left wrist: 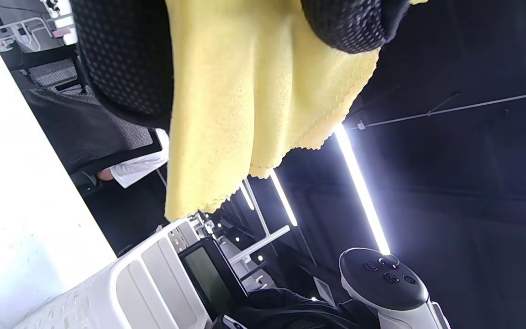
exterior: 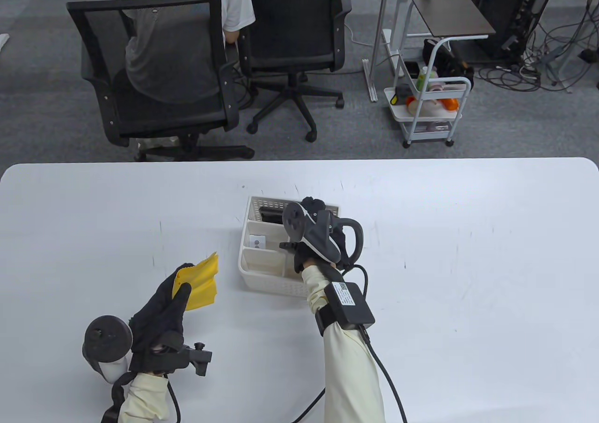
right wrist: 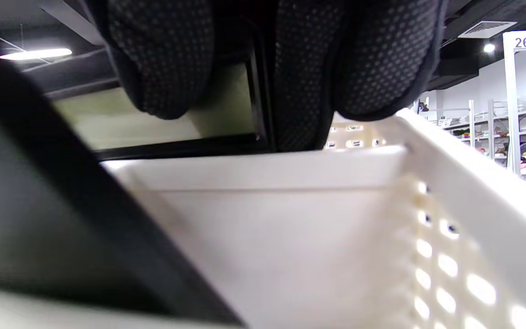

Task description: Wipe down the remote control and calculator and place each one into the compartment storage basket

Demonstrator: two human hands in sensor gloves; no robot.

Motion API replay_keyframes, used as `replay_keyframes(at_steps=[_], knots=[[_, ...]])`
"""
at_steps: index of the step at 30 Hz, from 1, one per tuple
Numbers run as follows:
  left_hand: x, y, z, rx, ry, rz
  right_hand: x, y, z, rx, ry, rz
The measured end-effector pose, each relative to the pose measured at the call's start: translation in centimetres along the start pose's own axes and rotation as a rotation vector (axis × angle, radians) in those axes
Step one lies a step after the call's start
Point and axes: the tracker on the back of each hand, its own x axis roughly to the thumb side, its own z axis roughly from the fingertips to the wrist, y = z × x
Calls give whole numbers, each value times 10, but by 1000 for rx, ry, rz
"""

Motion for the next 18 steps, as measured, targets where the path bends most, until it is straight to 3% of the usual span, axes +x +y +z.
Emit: replay_keyframes(at_steps=[4,9,18], knots=[[0,-3,0,-11,-1,-8,-5,-6,5,8,16,-74],[1,-8,0,-31,-7,-52,-13,-32,22,-48,-22,-105],[-1,-13,-1,-63,-12,-90,-36,-69,85,-64,-106,-158]])
